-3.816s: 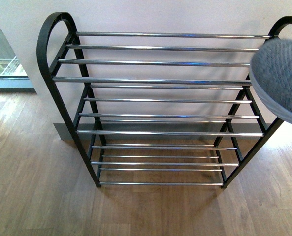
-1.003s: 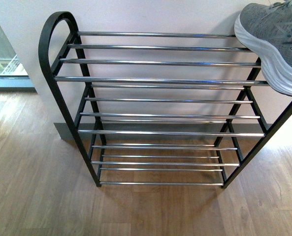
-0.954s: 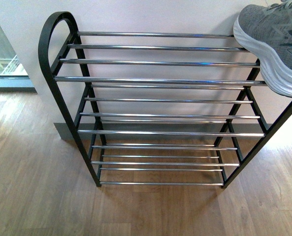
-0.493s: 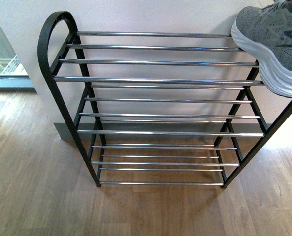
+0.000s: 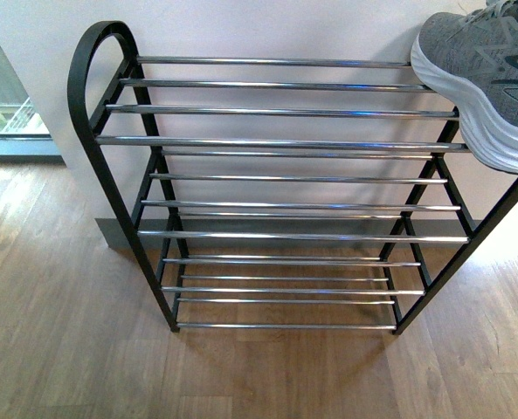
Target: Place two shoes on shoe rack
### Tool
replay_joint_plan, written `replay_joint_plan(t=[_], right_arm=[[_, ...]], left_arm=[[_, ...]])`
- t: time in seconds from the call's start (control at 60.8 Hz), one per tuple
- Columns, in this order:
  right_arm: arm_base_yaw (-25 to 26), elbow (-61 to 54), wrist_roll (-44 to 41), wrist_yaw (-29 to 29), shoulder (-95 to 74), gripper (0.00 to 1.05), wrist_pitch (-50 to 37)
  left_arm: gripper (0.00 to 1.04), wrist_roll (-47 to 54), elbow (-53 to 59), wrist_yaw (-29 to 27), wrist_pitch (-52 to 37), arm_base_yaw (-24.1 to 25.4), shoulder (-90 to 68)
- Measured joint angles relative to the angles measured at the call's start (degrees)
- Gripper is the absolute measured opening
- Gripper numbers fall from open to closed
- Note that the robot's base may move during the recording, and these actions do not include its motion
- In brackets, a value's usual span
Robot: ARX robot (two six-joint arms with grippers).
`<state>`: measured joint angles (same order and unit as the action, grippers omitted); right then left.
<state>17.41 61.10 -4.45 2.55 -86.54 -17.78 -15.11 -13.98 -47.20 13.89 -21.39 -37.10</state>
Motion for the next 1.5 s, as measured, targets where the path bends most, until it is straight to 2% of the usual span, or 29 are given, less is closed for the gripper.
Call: replay_joint_plan(t=[0.049, 0.082, 0.132, 0.362, 0.493, 0.921, 0.987, 1.069, 1.332, 1.382, 1.497], right_arm=[[-0.2, -5.3, 1.7, 7.7, 1.4, 0.80, -8.4], [-0.9, -8.7, 2.2, 10.4, 2.5, 0.74, -12.3], [-2.1, -12.9, 2.6, 11.6, 4.1, 0.67, -15.9], [-6.0, -28.5, 3.6, 8.5, 13.1, 0.32, -23.5], [-8.5, -37.9, 3.7, 6.0, 19.0, 0.02, -25.9], [-12.8, -51.1, 3.8, 1.9, 32.5, 0.02, -25.8], [-15.1, -52.3, 3.9, -1.7, 34.6, 0.02, -24.9], [-17.0, -54.3, 3.9, -2.1, 38.3, 0.02, -23.1], [-17.2, -58.2, 4.0, -2.5, 49.4, 0.02, -15.8], [-17.2, -59.7, 4.0, -2.5, 50.0, 0.02, -17.6], [-17.2, -60.0, 4.0, -2.6, 52.6, 0.02, -15.2]], left_arm=[[0.02, 0.0, 0.0, 0.1, 0.0, 0.0, 0.0], [0.02, 0.0, 0.0, 0.1, 0.0, 0.0, 0.0], [0.02, 0.0, 0.0, 0.1, 0.0, 0.0, 0.0], [0.02, 0.0, 0.0, -0.2, 0.0, 0.0, 0.0], [0.02, 0.0, 0.0, 0.1, 0.0, 0.0, 0.0], [0.02, 0.0, 0.0, 0.0, 0.0, 0.0, 0.0], [0.02, 0.0, 0.0, 0.0, 0.0, 0.0, 0.0], [0.02, 0.0, 0.0, 0.0, 0.0, 0.0, 0.0], [0.02, 0.0, 0.0, 0.0, 0.0, 0.0, 0.0], [0.02, 0.0, 0.0, 0.0, 0.0, 0.0, 0.0], [0.02, 0.0, 0.0, 0.0, 0.0, 0.0, 0.0]])
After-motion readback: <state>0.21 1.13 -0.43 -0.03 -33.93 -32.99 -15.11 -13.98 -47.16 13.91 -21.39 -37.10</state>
